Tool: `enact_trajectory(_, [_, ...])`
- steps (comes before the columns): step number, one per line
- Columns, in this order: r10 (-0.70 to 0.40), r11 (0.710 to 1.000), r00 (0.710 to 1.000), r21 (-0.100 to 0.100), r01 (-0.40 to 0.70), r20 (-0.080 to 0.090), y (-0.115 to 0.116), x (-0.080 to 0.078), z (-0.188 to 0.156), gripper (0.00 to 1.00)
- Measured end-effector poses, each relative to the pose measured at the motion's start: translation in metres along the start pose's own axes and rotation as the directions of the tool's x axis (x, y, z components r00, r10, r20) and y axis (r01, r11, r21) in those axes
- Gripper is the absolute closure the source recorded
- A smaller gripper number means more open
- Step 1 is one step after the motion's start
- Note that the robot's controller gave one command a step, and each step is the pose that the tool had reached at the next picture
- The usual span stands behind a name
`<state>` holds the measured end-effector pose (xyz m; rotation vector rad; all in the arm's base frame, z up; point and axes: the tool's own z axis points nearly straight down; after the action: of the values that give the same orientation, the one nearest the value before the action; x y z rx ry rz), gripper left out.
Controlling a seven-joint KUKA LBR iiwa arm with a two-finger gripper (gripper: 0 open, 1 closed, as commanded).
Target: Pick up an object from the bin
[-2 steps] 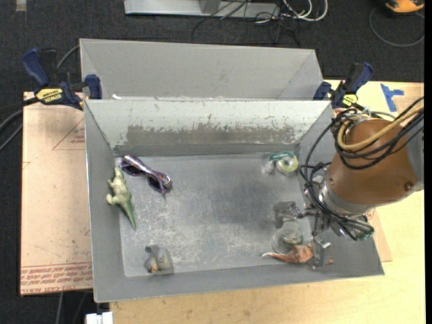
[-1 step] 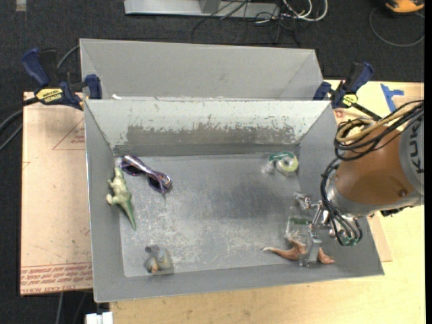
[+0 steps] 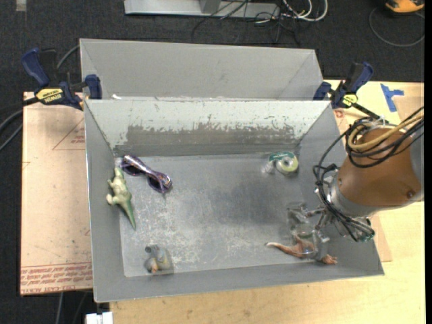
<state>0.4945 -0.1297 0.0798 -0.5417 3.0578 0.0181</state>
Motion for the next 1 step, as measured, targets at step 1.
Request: enact_trajectory(1, [0.000,1.000,1.000,0.000,0.000,-0.001,-0.0001,0.0002,0.0001,1.00])
